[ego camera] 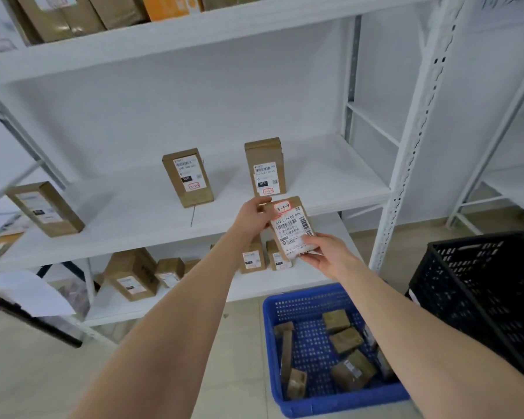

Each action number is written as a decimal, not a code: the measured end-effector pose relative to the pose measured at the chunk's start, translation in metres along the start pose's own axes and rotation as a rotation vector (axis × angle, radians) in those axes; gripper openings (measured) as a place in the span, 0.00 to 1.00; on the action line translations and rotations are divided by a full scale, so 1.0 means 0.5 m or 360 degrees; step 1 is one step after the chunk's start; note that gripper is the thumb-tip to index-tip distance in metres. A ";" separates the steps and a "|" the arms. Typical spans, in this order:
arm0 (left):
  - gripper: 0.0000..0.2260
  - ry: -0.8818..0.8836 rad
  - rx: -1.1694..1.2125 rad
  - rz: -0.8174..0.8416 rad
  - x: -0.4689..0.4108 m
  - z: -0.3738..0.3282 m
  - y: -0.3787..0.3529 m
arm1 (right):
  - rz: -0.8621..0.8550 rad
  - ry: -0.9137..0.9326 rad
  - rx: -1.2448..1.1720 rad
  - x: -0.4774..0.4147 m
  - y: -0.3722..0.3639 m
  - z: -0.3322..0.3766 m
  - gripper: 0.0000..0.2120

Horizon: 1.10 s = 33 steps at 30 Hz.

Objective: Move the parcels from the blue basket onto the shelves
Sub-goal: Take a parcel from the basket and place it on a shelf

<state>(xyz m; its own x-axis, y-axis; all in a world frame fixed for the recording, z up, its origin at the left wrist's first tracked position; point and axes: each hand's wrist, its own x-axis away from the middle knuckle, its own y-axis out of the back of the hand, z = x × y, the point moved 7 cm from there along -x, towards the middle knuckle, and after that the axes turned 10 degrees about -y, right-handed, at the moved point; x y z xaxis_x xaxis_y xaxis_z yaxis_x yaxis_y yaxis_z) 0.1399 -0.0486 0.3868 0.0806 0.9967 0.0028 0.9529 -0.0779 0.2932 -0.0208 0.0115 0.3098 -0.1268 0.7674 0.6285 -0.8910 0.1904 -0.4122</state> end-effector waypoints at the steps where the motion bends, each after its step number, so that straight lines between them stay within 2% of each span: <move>1: 0.18 -0.0001 -0.0011 0.0007 -0.009 0.003 0.004 | -0.0037 -0.0002 0.0033 -0.004 -0.003 0.000 0.16; 5: 0.15 -0.0010 -0.0074 0.0066 -0.038 0.024 0.007 | -0.0205 -0.0012 0.0153 -0.018 0.004 0.006 0.14; 10: 0.16 -0.0056 -0.0187 0.0115 -0.069 0.039 0.012 | -0.0230 -0.0023 0.0172 -0.037 -0.006 0.010 0.09; 18: 0.13 -0.0057 -0.0165 0.0135 -0.121 0.044 0.010 | -0.0218 -0.0042 0.0142 -0.071 -0.013 0.027 0.14; 23: 0.13 -0.0188 -0.0238 0.0092 -0.178 0.012 -0.018 | -0.0241 0.0066 0.0265 -0.127 0.011 0.089 0.13; 27: 0.20 -0.0245 -0.0329 0.0092 -0.242 -0.029 -0.068 | -0.0305 0.0215 0.0442 -0.190 0.051 0.172 0.22; 31: 0.23 -0.0273 -0.0463 0.0115 -0.310 -0.074 -0.128 | -0.0374 0.0398 0.0811 -0.259 0.090 0.273 0.30; 33: 0.23 -0.0288 -0.0581 0.0102 -0.343 -0.090 -0.152 | -0.0387 0.0492 0.1045 -0.286 0.096 0.322 0.32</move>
<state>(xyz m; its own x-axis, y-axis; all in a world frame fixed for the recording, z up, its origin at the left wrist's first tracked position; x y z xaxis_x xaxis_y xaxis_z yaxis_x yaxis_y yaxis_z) 0.0405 -0.2127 0.4068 0.2175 0.9678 -0.1265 0.7806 -0.0946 0.6179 -0.1158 -0.1874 0.3063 0.1478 0.9053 0.3982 -0.9667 0.0471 0.2517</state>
